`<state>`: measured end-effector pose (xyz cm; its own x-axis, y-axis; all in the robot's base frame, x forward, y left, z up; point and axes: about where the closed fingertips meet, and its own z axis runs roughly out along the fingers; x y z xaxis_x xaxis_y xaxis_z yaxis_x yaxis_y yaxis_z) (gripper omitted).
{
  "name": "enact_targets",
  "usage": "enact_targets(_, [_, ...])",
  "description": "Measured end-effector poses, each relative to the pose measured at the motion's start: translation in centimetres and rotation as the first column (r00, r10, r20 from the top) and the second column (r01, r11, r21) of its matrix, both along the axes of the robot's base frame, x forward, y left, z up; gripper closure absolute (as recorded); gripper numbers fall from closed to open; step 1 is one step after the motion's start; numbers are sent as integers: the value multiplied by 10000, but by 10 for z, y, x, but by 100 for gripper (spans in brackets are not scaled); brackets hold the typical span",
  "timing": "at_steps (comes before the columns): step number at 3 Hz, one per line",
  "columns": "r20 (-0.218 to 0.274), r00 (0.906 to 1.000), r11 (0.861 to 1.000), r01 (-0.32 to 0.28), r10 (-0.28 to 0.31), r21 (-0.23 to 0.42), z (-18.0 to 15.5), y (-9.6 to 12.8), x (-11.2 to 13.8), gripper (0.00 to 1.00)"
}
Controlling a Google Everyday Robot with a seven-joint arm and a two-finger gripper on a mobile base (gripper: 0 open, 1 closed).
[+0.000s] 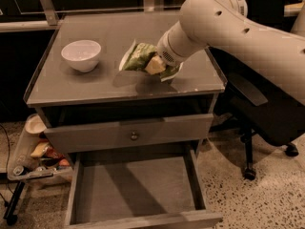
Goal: Pick green jalapeno chip bag from middle drawer and place on counter
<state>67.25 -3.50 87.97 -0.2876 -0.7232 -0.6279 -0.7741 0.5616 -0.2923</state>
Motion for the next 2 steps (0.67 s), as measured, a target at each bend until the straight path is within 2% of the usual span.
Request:
enact_targets(1, [0,10000,10000,0,0,0,0,0,0,14])
enact_targets(2, [-1,10000,10000,-1,1,0,0,0,0,0])
